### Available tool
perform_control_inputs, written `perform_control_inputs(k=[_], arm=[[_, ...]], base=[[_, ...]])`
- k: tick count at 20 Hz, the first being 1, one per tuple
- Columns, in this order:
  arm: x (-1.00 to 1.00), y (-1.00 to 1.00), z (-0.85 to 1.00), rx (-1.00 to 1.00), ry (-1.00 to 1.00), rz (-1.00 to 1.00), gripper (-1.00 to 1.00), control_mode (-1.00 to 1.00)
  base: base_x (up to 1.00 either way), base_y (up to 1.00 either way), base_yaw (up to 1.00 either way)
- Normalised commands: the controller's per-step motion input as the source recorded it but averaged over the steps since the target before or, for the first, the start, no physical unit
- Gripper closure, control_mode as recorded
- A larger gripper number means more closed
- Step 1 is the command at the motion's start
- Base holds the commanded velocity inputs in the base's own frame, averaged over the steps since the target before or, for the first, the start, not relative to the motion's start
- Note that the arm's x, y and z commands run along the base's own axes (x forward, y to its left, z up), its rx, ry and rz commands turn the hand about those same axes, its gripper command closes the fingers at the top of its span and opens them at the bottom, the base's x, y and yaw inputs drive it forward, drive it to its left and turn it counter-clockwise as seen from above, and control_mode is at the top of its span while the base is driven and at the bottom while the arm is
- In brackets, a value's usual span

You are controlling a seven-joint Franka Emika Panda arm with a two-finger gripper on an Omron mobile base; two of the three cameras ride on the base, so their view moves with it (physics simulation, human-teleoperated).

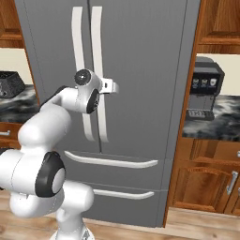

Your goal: Retrieve a lemon from the fridge and place it on the cutting board with the fish.

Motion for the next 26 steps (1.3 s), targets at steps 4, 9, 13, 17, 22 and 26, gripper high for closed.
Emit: perform_control_inputs(k=[4,9,13,17,22,26], arm=[[0.19,0.0,0.02,0.0,0.02,0.0,1.0,-1.0],[-0.42,-0.15,0.12,0.0,0.01,0.0,1.0,-1.0],[-0.98,-0.61,0.19,0.03,0.01,0.0,1.0,-1.0],[-1.0,-0.74,0.27,0.0,0.07,-0.01,1.0,-1.0],[-1.0,-1.0,0.14,0.0,0.14,0.06,1.0,-1.0],[-1.0,-1.0,0.1,0.02,0.12,0.05,1.0,-1.0]], base=[[0.0,0.0,0.0],[0.0,0.0,0.0],[0.0,0.0,0.0],[0.0,0.0,0.0],[0.0,0.0,0.0],[0.0,0.0,0.0]])
